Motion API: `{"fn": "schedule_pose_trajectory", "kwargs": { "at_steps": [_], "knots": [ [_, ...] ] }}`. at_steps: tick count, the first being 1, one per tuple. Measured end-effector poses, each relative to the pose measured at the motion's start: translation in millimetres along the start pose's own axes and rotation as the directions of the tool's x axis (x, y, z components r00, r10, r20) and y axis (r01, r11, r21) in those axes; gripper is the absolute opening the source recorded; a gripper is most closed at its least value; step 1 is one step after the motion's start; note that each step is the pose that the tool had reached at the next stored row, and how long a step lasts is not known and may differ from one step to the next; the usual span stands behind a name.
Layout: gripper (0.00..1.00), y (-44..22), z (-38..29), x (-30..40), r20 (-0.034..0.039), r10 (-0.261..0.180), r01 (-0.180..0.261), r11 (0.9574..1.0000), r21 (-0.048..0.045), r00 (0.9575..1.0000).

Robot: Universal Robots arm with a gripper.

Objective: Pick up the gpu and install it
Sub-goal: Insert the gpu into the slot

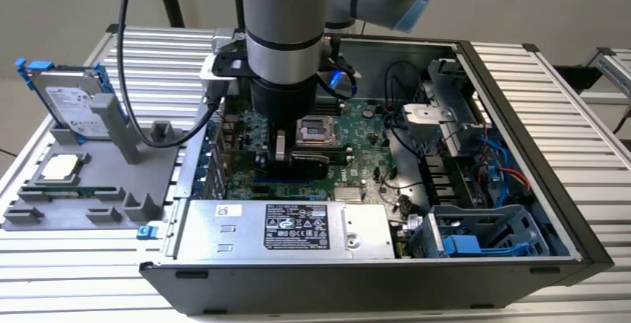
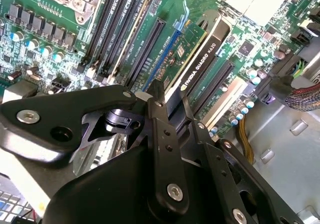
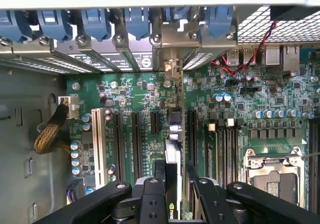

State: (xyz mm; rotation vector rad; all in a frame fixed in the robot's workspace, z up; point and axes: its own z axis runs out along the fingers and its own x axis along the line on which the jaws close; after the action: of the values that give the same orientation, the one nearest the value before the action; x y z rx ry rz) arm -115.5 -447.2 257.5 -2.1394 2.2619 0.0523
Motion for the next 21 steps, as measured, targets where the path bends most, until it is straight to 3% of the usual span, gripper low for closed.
{"fn": "schedule_pose_trajectory", "kwargs": {
  "at_steps": [21],
  "knots": [
    [0.0, 0.0, 2.0, 0.0, -0.0022, -0.006, 0.006, 1.0, 0.0003, 1.0]
  ]
}}
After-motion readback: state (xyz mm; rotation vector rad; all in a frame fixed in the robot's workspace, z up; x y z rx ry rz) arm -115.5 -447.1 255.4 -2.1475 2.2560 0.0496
